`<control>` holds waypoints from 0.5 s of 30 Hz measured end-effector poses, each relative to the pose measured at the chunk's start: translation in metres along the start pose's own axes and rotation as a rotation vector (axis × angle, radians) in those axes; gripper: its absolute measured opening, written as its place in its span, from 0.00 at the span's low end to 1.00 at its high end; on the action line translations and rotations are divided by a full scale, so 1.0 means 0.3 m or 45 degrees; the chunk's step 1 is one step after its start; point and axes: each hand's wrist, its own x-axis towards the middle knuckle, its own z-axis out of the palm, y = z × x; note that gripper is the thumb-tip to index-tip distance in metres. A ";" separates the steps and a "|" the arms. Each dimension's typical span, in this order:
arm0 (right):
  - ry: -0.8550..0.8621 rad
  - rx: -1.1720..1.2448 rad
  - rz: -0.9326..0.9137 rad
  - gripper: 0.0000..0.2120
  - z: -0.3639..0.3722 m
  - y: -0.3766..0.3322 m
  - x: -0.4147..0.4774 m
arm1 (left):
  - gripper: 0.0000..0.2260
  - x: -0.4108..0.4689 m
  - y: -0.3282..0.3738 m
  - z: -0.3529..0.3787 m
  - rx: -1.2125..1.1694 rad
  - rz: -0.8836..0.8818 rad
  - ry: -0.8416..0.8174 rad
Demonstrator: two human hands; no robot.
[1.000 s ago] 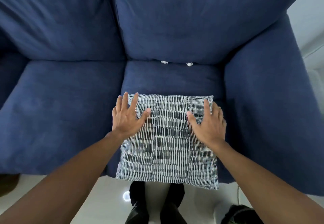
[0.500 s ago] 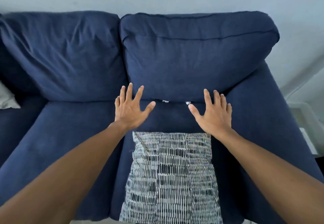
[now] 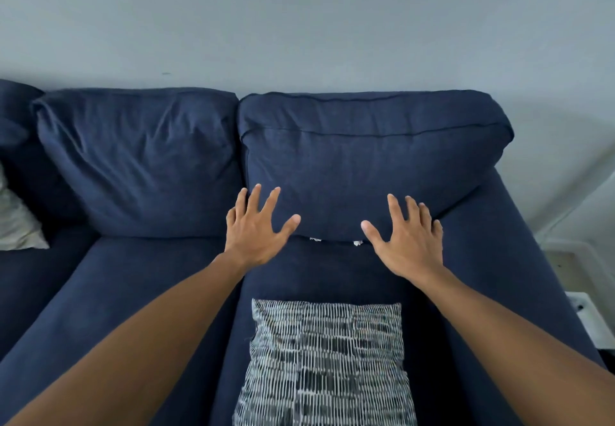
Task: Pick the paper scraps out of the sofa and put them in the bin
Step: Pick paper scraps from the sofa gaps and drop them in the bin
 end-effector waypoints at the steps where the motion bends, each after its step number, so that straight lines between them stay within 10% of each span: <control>1: -0.005 0.006 -0.001 0.42 0.008 0.002 0.003 | 0.36 0.001 0.001 0.009 -0.002 -0.004 -0.008; 15: -0.174 0.057 0.037 0.40 0.317 0.053 0.096 | 0.34 0.058 -0.023 0.362 -0.084 -0.086 -0.119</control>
